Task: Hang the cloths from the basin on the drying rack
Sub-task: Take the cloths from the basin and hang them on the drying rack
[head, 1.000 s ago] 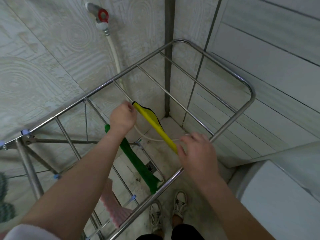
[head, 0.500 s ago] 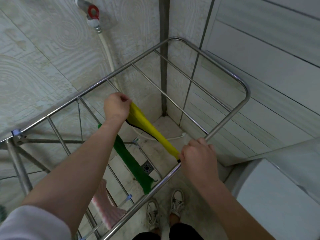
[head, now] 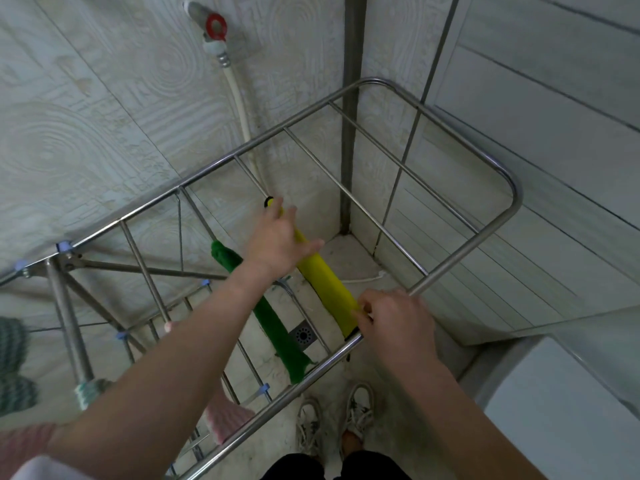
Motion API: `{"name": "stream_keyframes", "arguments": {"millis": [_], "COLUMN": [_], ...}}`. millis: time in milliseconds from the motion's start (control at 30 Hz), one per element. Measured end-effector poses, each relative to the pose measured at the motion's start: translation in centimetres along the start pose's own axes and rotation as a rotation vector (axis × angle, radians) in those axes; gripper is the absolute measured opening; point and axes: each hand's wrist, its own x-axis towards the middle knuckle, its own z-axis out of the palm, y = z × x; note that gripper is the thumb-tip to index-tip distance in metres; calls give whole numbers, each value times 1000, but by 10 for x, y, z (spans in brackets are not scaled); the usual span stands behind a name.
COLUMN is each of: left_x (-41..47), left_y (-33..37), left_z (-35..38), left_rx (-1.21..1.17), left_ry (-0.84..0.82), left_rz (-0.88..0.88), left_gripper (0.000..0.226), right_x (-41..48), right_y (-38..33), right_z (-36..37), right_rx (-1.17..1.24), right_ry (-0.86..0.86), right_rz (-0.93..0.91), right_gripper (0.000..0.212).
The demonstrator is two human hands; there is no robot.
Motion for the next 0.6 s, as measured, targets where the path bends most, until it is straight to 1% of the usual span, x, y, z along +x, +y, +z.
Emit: {"name": "stream_keyframes", "arguments": {"millis": [67,133,267,367,467,533,600], "left_x": [-17,-25,-26,-30,-36,-38,-40], "left_y": [4,3,4,2,3,3,-1], "left_z": [9,13,10,10,14,19,23], "left_rx": [30,17,44,5,23,53,58], "left_ry": [-112,-159,-196,-174,-143,-170,-186], "left_rz": [40,27,17,18,48,61,55], "left_gripper": [105,113,119,119,119,121,122], "right_x": [-1,-1,3,2,-2,-10,-21], "right_y": [-3,-5,-8,-14,-15,-14,-15], "right_z": [1,0,0,3,6,10,16], "right_rx": [-22,-43,-15,-23,-26,-13,62], "right_ry": [-7,-15,-24,0,40,75,112], "right_rz": [9,28,87,106,113,105,94], "right_gripper": [11,8,4,14,16,19,24]}}
